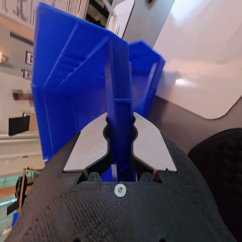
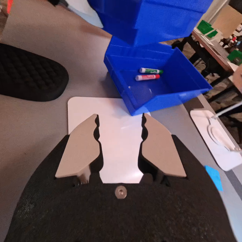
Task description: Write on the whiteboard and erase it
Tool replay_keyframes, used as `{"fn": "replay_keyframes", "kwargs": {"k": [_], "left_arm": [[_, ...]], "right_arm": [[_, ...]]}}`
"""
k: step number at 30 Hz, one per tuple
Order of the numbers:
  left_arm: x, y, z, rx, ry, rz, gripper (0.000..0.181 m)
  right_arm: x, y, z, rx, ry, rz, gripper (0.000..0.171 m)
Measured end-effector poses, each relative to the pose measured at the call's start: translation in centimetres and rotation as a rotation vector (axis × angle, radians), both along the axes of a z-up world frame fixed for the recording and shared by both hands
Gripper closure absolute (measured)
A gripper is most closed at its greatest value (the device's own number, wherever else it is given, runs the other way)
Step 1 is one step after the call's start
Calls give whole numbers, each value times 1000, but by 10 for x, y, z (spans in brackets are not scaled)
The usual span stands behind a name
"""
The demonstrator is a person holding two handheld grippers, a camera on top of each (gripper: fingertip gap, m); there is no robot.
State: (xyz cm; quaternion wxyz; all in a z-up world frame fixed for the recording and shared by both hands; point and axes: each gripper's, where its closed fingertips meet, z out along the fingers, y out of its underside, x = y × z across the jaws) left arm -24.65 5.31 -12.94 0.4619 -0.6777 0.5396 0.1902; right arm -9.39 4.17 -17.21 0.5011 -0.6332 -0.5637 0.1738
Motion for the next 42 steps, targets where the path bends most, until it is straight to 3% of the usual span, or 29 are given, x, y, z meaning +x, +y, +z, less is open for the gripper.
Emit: {"fn": "replay_keyframes", "kwargs": {"k": [10,15,19,21,23,26,30,34,38,42], "left_arm": [[186,-37,-2,-57,70,-395,150],[276,-44,-33,-149,110,-550,151],[330,-46,-80,-273,119,-637,150],[350,-41,-96,-212,168,-674,150],[368,-37,-104,-195,127,-714,150],[383,-36,-96,-260,-36,-743,130],[366,-41,-60,-304,-237,-775,132],[312,-24,-35,-315,-344,-679,133],[219,12,-32,-311,-286,-473,130],[99,46,-63,-427,-113,-193,127]], "right_arm": [[189,2,44,8,228,-411,108],[260,-22,71,74,334,-563,109],[296,-41,73,95,374,-647,110],[307,-49,68,88,380,-675,110],[314,-55,64,86,380,-695,109],[315,-60,62,76,390,-694,109],[299,-62,55,66,322,-652,109],[249,-63,17,-32,43,-526,108],[216,-47,-30,-85,-262,-491,104],[211,-23,-60,-100,-467,-508,104]]}}
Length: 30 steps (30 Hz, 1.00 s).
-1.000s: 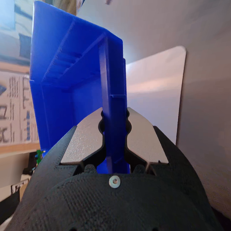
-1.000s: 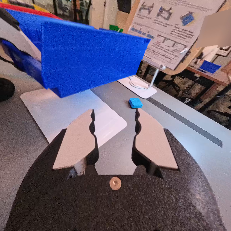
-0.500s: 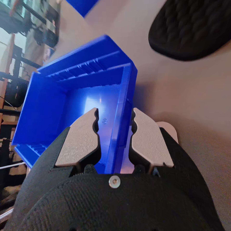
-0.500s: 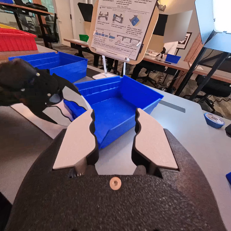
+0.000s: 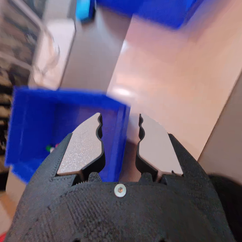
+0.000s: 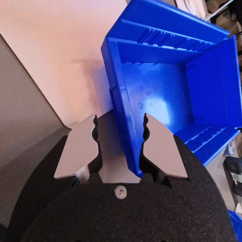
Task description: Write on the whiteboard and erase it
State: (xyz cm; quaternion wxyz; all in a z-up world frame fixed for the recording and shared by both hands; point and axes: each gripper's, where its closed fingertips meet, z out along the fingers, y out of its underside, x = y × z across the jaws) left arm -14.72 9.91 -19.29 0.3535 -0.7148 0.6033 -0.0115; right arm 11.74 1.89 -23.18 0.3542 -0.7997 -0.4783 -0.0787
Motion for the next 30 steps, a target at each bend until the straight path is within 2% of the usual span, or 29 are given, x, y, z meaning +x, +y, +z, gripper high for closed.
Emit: {"fn": "replay_keyframes", "kwargs": {"k": [2,4,6,7,8,14,17,21,25,28,30], "left_arm": [[-49,9,-29,-109,123,76,123],[-78,14,-56,-182,215,115,128],[-91,15,-77,-227,271,145,147],[-92,19,-81,-210,276,159,147],[-93,20,-82,-186,277,166,148],[-123,14,-80,-98,239,290,150],[-148,14,-80,-70,233,347,149],[-172,34,-79,-30,230,425,149],[-186,54,-79,-15,209,437,148],[-187,56,-78,10,198,426,148],[-185,56,-74,39,157,415,145]], "right_arm": [[1,10,-11,-45,-67,-12,102],[5,20,-21,-71,-141,-28,106],[12,29,-32,-103,-213,-26,119],[11,28,-38,-137,-208,-9,133],[11,30,-41,-151,-188,-17,139],[48,37,-42,-179,-190,-100,139],[73,56,-41,-128,-198,-121,140],[104,93,-40,-77,-242,-145,139],[117,120,-40,-72,-228,-197,139],[118,125,-39,-55,-225,-217,138],[110,123,-30,-22,-179,-204,131]]}}
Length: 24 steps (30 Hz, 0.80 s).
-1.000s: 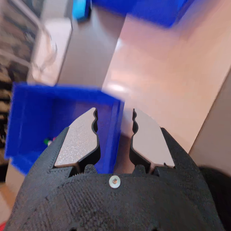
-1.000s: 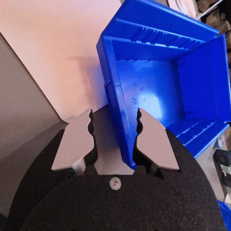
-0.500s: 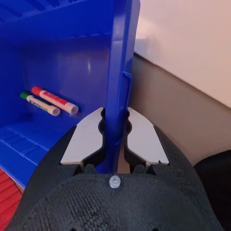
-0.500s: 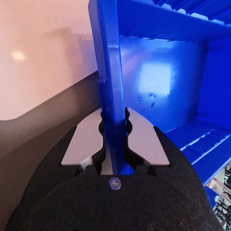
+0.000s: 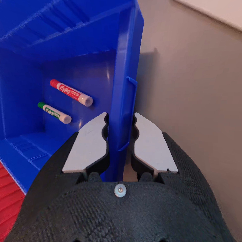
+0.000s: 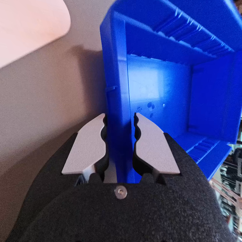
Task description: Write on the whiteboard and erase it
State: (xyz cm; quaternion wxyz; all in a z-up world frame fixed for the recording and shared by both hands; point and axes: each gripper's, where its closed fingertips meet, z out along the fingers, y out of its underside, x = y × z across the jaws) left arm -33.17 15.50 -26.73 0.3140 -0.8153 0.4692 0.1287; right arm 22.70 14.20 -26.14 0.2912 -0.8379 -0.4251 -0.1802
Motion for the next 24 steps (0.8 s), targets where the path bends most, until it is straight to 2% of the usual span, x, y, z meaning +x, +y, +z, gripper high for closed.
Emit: {"fn": "replay_keyframes", "kwargs": {"k": [4,6,8,10,12,14,16,20,24], "left_arm": [[49,-7,49,95,-349,-132,138],[87,-19,74,80,-529,-252,139],[116,-31,67,-48,-571,-317,136],[132,-35,44,-140,-524,-364,134],[141,-35,25,-169,-539,-395,135],[148,-38,23,-149,-649,-424,138],[146,-41,22,-109,-693,-433,144],[139,-47,11,-158,-630,-443,143],[125,-56,-2,-222,-559,-504,139]], "right_arm": [[-73,-16,57,47,411,172,123],[-106,-23,74,37,520,276,119],[-133,-22,74,16,574,354,111],[-159,-18,70,53,692,431,109],[-175,-17,63,100,831,465,114],[-180,-21,55,139,898,481,115],[-179,-24,50,162,934,483,128],[-180,-25,58,195,987,512,171],[-174,-22,55,208,962,508,171]]}}
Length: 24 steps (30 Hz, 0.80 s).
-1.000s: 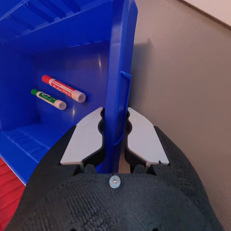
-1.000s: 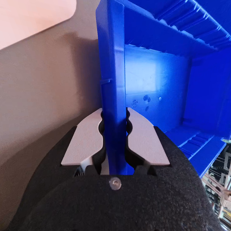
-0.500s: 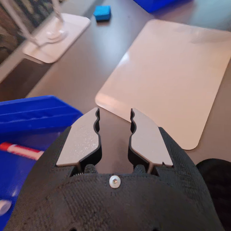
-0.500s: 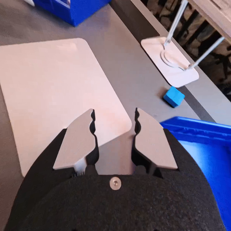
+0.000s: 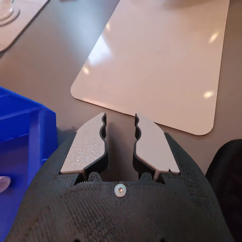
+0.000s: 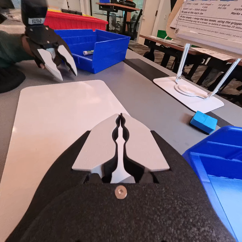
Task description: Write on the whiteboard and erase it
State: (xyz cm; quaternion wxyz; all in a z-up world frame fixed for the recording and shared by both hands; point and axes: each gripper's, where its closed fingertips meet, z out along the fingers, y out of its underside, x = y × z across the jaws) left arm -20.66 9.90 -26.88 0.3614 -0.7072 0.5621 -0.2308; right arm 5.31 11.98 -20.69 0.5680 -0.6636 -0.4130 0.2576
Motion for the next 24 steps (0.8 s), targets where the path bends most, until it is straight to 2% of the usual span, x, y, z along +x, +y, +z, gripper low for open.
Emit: {"fn": "replay_keyframes", "kwargs": {"k": [7,12,15,18,21,24], "left_arm": [[7,1,1,17,-62,-21,144],[20,3,32,72,-241,-10,150],[23,-6,55,79,-310,-8,150],[23,-40,65,10,-339,-62,152],[26,-79,67,-55,-394,-109,157],[33,-110,65,-90,-421,-137,158]], "right_arm": [[-1,-4,-10,85,-129,-4,171],[-6,-8,-11,115,-171,17,171],[9,-26,16,33,-146,104,171],[70,-62,33,-127,-209,110,171],[144,-103,24,-296,-219,-20,171],[201,-141,6,-422,-114,-172,171]]}}
